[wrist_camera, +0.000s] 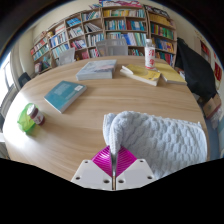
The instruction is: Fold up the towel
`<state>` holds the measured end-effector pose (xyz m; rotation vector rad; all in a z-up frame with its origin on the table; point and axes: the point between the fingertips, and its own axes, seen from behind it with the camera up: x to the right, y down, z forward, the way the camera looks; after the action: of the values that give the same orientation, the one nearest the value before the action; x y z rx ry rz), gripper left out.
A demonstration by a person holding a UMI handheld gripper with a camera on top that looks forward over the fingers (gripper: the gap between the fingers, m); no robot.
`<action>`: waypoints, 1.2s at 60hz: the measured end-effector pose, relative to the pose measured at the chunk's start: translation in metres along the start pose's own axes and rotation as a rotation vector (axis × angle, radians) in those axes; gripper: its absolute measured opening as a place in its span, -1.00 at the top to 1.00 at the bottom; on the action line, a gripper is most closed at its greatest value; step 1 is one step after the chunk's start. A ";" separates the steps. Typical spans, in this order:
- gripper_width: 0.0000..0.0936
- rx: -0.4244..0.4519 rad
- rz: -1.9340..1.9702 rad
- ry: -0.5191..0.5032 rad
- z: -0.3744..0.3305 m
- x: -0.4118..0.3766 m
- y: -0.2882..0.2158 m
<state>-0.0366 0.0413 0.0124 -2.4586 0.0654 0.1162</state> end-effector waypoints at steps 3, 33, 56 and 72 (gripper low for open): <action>0.95 0.044 0.042 -0.028 -0.018 0.006 -0.018; 0.92 -0.009 0.412 0.160 -0.056 0.278 0.047; -0.73 0.024 0.409 0.166 -0.101 0.263 0.022; -0.78 0.146 0.345 0.315 -0.231 0.219 0.013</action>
<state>0.1959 -0.1178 0.1609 -2.2782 0.6139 -0.1238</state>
